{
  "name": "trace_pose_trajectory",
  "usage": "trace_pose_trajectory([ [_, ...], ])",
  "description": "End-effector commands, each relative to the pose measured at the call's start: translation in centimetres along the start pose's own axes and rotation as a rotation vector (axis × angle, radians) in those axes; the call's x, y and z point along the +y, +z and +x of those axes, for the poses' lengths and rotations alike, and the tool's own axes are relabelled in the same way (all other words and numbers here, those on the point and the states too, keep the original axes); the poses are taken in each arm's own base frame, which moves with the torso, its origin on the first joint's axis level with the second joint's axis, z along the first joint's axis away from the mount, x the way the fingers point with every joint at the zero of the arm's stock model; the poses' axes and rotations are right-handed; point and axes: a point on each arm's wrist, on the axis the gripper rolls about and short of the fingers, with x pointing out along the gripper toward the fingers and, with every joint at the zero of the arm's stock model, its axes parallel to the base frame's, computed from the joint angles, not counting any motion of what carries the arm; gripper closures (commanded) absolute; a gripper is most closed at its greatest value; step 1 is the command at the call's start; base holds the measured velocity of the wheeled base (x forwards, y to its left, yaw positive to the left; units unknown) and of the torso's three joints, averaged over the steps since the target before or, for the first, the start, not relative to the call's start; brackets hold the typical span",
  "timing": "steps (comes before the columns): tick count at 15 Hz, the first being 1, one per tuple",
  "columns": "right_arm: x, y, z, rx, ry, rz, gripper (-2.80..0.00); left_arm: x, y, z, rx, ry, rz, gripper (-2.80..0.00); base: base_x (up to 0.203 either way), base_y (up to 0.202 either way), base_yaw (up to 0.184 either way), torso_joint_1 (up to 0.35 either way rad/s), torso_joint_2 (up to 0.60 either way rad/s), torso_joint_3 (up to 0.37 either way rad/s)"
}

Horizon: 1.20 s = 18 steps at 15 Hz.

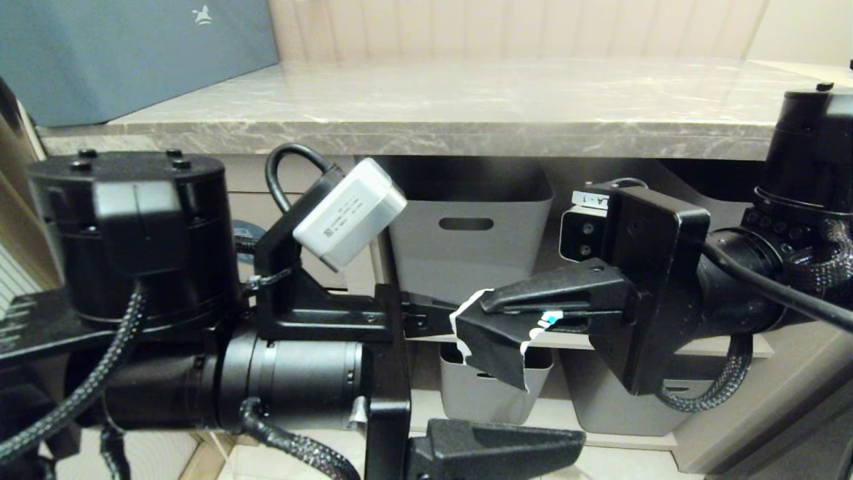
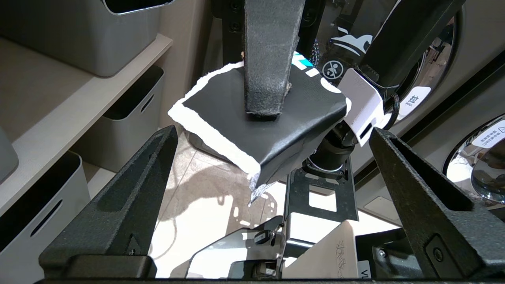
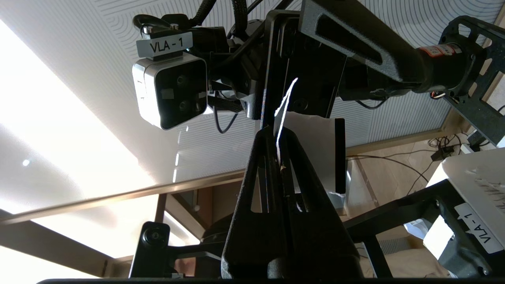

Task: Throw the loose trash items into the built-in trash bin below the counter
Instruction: Hand it to the other hand

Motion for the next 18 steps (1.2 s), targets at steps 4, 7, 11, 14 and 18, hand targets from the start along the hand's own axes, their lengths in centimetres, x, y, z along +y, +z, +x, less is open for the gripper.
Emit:
trace_pose_trajectory([
  [4,-0.02,0.01,0.02,0.006,0.001,0.008,0.0,0.07,-0.02,0.1,-0.002,-0.001,0.001,-2.8,0.0,0.0,0.0,0.0,0.0,0.0],
  [7,-0.06,-0.02,0.05,0.008,-0.001,0.01,0.0,0.07,0.02,0.1,-0.003,-0.001,0.003,-2.8,0.0,0.0,0.0,0.0,0.0,0.0],
  [11,-0.16,-0.16,0.09,0.013,-0.003,0.013,0.0,0.08,0.08,0.1,-0.006,0.003,0.004,-2.8,0.0,0.0,0.0,0.0,0.0,0.0],
  [14,-0.13,-0.42,0.27,0.023,-0.003,0.012,0.0,0.06,0.16,0.06,-0.008,0.006,0.006,0.0,0.0,0.0,0.0,0.0,0.0,0.0],
  [18,-0.01,-0.56,0.37,0.029,-0.001,0.009,0.0,0.03,0.19,0.03,-0.01,0.006,0.008,0.0,0.0,0.0,0.0,0.0,0.0,0.0],
])
